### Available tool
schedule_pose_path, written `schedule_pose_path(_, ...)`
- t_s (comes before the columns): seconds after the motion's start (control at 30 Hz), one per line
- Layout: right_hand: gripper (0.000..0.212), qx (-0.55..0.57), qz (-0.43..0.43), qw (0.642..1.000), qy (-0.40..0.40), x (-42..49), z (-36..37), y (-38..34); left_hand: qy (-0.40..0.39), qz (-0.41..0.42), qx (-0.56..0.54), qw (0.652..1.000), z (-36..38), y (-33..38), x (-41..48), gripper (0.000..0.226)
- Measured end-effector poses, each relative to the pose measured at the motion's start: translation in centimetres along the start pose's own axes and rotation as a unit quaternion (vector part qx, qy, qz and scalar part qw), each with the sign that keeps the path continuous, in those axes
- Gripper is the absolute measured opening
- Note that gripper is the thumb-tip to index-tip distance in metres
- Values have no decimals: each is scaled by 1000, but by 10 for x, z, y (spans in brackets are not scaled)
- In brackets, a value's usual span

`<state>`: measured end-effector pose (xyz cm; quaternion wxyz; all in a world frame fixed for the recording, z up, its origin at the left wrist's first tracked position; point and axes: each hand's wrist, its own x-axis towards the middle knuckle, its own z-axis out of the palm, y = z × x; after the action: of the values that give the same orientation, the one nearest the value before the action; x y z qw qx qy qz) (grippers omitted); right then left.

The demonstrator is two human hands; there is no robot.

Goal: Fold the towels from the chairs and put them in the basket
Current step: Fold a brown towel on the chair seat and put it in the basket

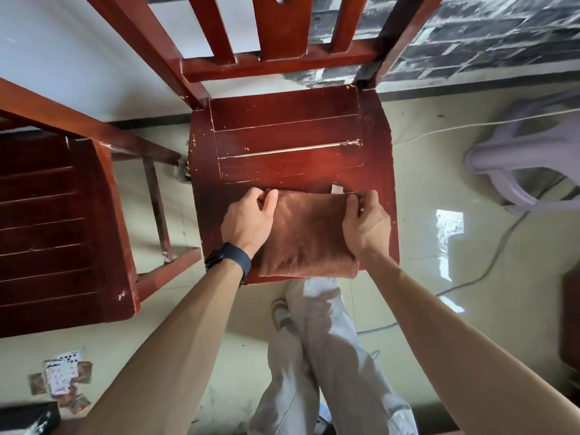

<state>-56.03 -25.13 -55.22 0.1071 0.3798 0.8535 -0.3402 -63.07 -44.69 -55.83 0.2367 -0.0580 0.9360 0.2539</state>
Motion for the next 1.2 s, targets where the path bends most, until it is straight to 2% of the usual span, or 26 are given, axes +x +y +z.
schedule_pose_path(0.13, 15, 1, 2, 1000, 16, -2, 3, 0, 30, 8, 38, 999, 2, 3, -4, 42)
schedule_pose_path(0.23, 25, 5, 31, 999, 37, -3, 4, 2, 72, 21, 42, 996, 2, 4, -11, 37)
schedule_pose_path(0.33, 35, -59, -53, 989, 125, -22, 6, 4, 148, 131, 96, 976, 6, 1, -29, 39)
schedule_pose_path(0.37, 36, -93, -95, 982, 134, -32, 8, 3, 147, 187, 118, 964, 11, 0, -37, 41)
schedule_pose_path(0.43, 42, -148, -184, 967, 92, -50, 18, 7, 89, 282, 171, 940, 24, -4, -50, 48)
schedule_pose_path(0.5, 52, -192, -234, 953, 30, -56, 31, 18, 36, 304, 222, 926, 35, -13, -50, 55)
schedule_pose_path(0.6, 59, -235, -239, 942, -1, -43, 40, 40, 9, 282, 246, 927, 44, -27, -40, 59)
schedule_pose_path(0.7, 62, -235, -254, 938, 9, -39, 44, 53, 7, 273, 251, 928, 51, -35, -37, 63)
schedule_pose_path(0.93, 73, -211, -116, 971, -9, -50, 42, 44, -4, 184, 239, 953, 48, -24, -45, 71)
schedule_pose_path(1.0, 74, -177, -61, 982, 8, -54, 31, 37, 9, 129, 194, 972, 42, -14, -52, 73)
schedule_pose_path(1.07, 70, -98, 3, 995, 30, -55, 16, 34, 54, 90, 120, 987, 33, -2, -59, 70)
schedule_pose_path(1.13, 55, 7, 54, 998, 15, -50, 4, 36, 102, 39, -8, 994, 25, 5, -63, 64)
schedule_pose_path(1.2, 43, 74, 119, 989, -40, -44, -8, 35, 86, -82, -152, 981, 18, 12, -62, 57)
